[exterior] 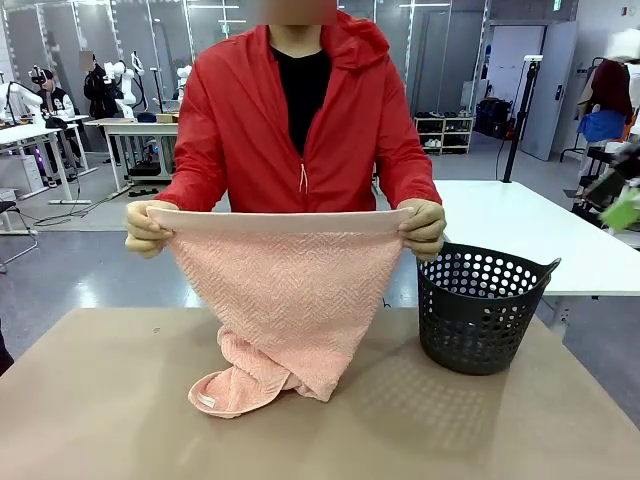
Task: Fold the towel.
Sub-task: Grab the top end of the 100 cm Hotel Towel extended by the human.
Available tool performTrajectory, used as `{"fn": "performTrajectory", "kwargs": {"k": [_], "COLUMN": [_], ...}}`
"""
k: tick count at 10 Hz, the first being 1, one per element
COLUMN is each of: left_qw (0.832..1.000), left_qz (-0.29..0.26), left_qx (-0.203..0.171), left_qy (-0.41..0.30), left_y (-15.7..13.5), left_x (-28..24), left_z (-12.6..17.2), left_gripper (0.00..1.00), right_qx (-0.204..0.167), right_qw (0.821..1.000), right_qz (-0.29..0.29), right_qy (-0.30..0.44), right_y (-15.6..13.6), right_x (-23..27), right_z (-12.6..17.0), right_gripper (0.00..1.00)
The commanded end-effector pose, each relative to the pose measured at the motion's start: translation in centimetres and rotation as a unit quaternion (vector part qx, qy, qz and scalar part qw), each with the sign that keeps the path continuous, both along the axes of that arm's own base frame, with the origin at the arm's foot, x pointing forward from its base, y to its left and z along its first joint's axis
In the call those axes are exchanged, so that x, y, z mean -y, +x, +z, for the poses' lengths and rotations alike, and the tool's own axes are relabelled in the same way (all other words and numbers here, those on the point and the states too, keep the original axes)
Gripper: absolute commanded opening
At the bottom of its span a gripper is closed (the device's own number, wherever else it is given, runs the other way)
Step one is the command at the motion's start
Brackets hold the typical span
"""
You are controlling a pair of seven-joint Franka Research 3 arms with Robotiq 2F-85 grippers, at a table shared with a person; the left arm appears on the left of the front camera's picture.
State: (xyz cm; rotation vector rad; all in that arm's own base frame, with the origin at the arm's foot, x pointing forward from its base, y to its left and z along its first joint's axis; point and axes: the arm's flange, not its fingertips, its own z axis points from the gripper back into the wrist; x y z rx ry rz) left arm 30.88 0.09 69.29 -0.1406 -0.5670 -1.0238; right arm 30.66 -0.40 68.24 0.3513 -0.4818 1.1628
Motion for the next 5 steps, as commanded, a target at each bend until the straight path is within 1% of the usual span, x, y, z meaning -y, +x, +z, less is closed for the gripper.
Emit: {"fn": "performTrajectory", "kwargs": {"k": [1,2,3,4,5], "left_qw": [0.993,0.99,0.989,0.988,0.989], "left_qz": [-0.027,-0.058,-0.074,-0.077,-0.081], "left_qx": [0.079,0.081,0.074,0.071,0.068], "left_qy": [0.087,0.096,0.101,0.113,0.101], "left_y": [0.7,0.6,0.5,0.6,0.6], "left_x": [2.8,4.4,5.3,5.9,6.2], "left_z": [-2.9,-3.2,-3.5,-3.8,-3.7], "left_gripper": [1.0,1.0,1.0,1.0,1.0], "right_qx": [0.051,0.065,0.078,0.08,0.08], "right_qw": [0.996,0.992,0.989,0.988,0.988], "right_qz": [0.015,0.029,0.039,0.046,0.046], "right_qy": [-0.069,-0.104,-0.123,-0.128,-0.121], "right_y": [0.4,0.3,0.4,0.5,0.7], "right_x": [-3.0,-5.3,-6.9,-7.9,-8.3], "right_z": [-1.1,-0.9,-0.9,-0.8,-0.7], "right_gripper": [1.0,1.0,1.0,1.0,1.0]}}
